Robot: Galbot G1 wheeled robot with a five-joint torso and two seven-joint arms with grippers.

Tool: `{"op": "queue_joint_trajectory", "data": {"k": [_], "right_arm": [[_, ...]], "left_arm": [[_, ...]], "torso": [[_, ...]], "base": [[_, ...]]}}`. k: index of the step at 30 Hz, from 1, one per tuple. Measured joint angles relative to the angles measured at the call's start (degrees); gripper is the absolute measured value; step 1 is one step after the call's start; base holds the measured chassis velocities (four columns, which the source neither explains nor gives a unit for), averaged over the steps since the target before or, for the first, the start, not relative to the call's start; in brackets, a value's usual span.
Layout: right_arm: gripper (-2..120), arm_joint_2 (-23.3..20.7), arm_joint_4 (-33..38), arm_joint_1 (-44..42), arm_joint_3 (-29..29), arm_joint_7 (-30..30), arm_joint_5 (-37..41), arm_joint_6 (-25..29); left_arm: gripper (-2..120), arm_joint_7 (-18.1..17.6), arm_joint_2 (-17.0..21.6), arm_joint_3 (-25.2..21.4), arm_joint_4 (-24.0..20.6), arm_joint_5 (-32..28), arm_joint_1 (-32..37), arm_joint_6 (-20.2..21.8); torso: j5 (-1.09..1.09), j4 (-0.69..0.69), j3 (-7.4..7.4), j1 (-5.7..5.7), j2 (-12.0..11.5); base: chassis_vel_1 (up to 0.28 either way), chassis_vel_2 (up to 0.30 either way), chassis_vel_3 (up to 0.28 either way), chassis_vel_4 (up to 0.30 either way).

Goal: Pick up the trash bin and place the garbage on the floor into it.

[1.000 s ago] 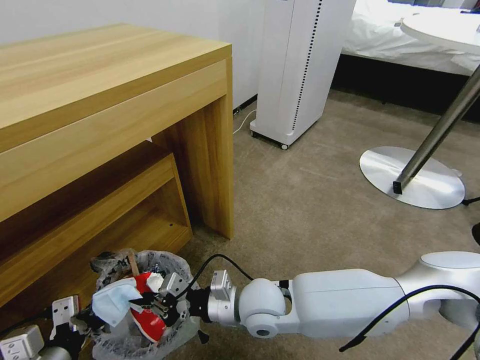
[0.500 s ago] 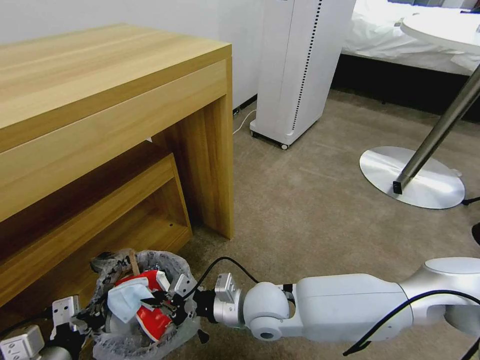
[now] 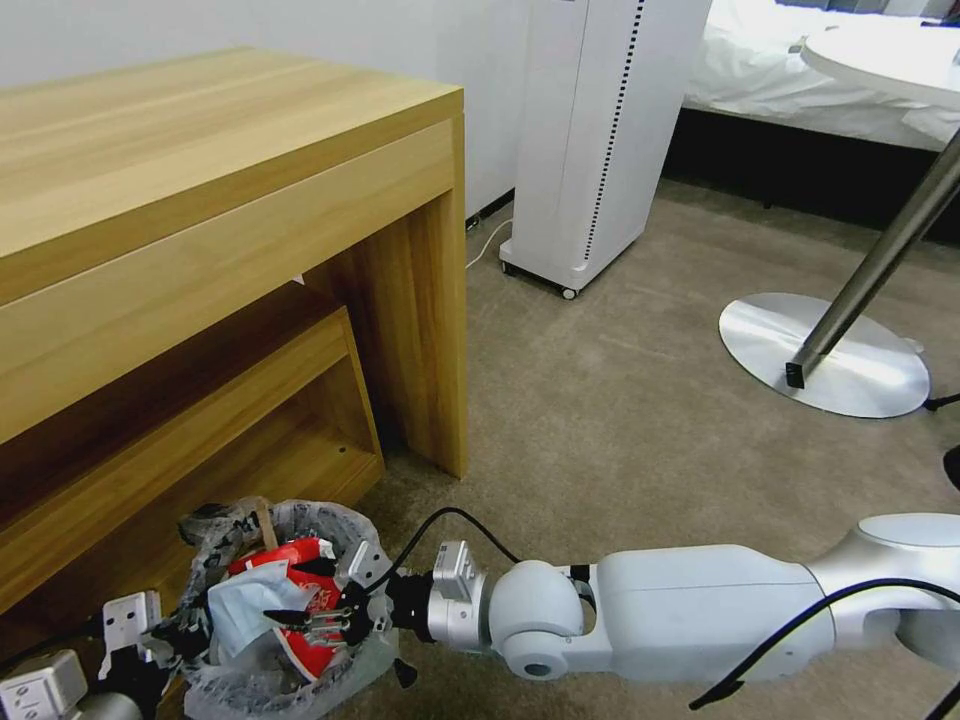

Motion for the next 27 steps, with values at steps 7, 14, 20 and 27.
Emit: {"op": "queue_joint_trajectory", "data": {"k": [7,14,20,27], "right_arm": [[98,-2.56,3.89,-0.75,5.48,-0.49,-1.46,1.94],[100,-5.68,7.85,-1.27,13.48,-1.42,-1.96,5.02],[100,-10.21,10.98,-5.65,26.90,-2.33,-1.60,5.76],[100,-13.26,12.48,-13.91,39.67,-2.38,-1.22,5.85]], "left_arm": [[1,-0.01,0.06,-0.09,0.81,0.05,-0.24,0.00],[1,-0.06,-0.50,-0.58,0.93,0.46,0.68,0.06],[1,-0.58,-1.09,-0.09,0.55,-0.04,1.38,0.99],[1,-1.90,-1.06,1.11,0.79,-1.65,1.61,2.16]], "torso": [[0.00,0.00,0.00,0.00,0.00],[0.00,0.01,0.00,0.00,0.00],[0.01,0.00,0.00,0.00,0.00],[0.01,0.00,-0.01,0.00,0.00]], "base": [[0.000,0.000,0.000,0.000],[0.000,0.000,0.000,0.000],[0.000,0.000,0.000,0.000],[0.000,0.000,0.000,0.000]]}}
